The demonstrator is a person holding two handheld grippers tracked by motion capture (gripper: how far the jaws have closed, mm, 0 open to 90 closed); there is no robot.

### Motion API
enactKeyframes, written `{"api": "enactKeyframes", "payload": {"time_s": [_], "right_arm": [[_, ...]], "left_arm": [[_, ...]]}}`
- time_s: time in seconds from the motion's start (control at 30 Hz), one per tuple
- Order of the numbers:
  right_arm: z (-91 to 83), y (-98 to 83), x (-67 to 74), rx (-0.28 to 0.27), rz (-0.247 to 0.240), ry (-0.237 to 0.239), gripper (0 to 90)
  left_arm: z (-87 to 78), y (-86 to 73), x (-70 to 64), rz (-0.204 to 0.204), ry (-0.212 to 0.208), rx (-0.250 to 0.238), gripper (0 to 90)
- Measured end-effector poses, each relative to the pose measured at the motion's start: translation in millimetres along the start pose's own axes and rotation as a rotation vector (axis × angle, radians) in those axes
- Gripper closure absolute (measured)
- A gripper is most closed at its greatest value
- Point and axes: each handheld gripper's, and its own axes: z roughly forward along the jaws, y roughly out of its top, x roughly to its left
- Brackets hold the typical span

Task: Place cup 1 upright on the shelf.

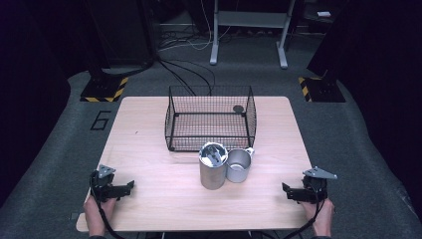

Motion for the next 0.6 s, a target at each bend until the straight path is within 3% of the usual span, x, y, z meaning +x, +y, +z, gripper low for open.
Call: {"api": "enactKeyframes", "payload": {"time_s": [0.23,0.37,0.6], "right_arm": [[-11.0,10.1,16.0,-0.023,-0.021,0.048,0.0],[-14.1,16.8,26.1,-0.031,-0.059,0.093,0.0],[-17.4,25.5,42.0,-0.033,-0.097,0.129,0.0]], "left_arm": [[0.0,-0.1,-0.1,0.001,0.002,-0.003,0.2],[0.0,-0.1,-0.2,0.0,0.003,-0.003,0.3],[-0.1,-0.1,-0.2,0.001,0.003,-0.003,0.4]]}}
